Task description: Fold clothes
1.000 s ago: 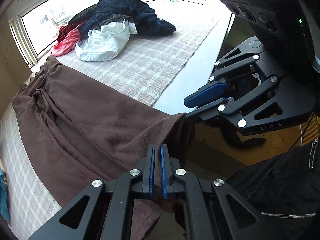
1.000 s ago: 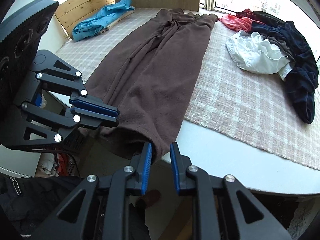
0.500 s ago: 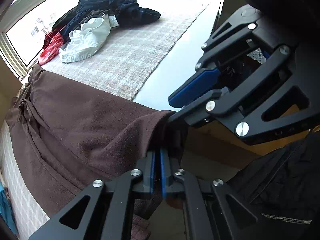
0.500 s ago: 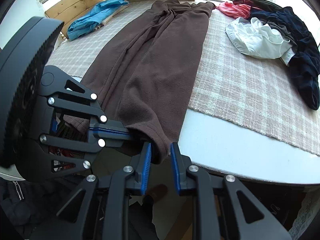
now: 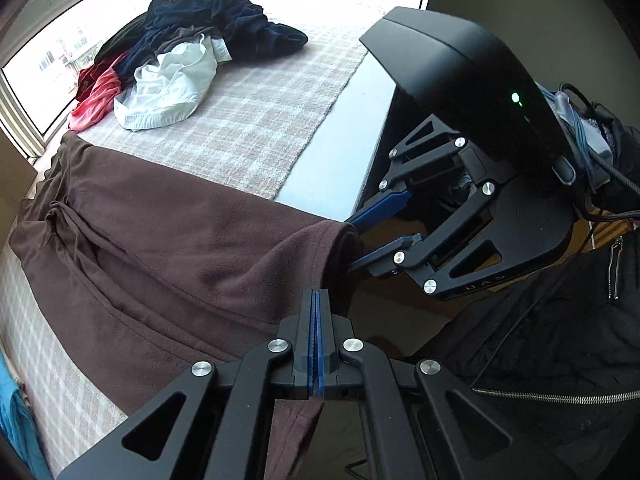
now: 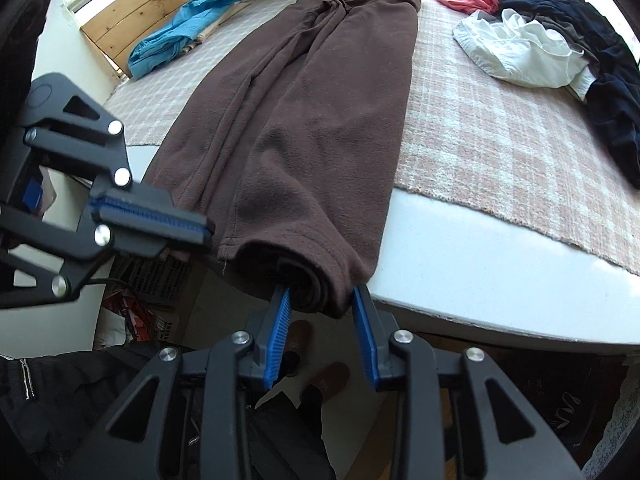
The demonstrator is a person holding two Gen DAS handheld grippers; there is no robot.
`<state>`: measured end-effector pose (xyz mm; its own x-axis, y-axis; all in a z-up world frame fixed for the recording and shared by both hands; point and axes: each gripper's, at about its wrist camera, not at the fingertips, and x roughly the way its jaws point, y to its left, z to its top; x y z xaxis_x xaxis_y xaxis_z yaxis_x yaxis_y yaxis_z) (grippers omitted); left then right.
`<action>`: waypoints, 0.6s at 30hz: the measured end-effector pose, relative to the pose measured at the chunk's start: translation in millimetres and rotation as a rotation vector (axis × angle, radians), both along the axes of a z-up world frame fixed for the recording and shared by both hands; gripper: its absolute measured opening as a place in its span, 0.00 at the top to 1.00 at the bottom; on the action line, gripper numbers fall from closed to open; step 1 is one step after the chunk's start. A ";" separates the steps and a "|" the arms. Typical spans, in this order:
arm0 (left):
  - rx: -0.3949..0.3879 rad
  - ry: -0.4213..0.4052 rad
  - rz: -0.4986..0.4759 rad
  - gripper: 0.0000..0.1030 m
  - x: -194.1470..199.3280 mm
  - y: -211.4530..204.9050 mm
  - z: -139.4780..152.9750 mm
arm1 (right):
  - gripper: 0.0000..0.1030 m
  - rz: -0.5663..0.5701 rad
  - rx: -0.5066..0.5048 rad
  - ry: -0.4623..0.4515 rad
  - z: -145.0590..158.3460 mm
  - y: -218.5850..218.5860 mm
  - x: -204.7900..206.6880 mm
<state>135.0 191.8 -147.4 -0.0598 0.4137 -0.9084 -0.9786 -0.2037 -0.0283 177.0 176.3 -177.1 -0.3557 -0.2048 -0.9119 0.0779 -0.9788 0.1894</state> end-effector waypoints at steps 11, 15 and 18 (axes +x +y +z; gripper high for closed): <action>-0.072 0.084 -0.003 0.93 -1.5 31.4 -39.2 | 0.69 -0.029 -0.031 -0.023 -4.2 5.6 -4.7; -0.056 -0.011 0.011 0.95 -15.5 25.1 -29.5 | 0.68 -0.030 -0.029 -0.007 -0.1 3.7 -3.1; -0.050 0.000 -0.002 0.95 -16.2 20.0 -16.0 | 0.68 -0.022 -0.036 0.012 5.3 1.4 -3.2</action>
<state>118.8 211.8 -163.4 -0.0590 0.3683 -0.9278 -0.9789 -0.2034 -0.0185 173.8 177.6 -171.8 -0.3714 -0.2292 -0.8998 0.0586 -0.9729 0.2236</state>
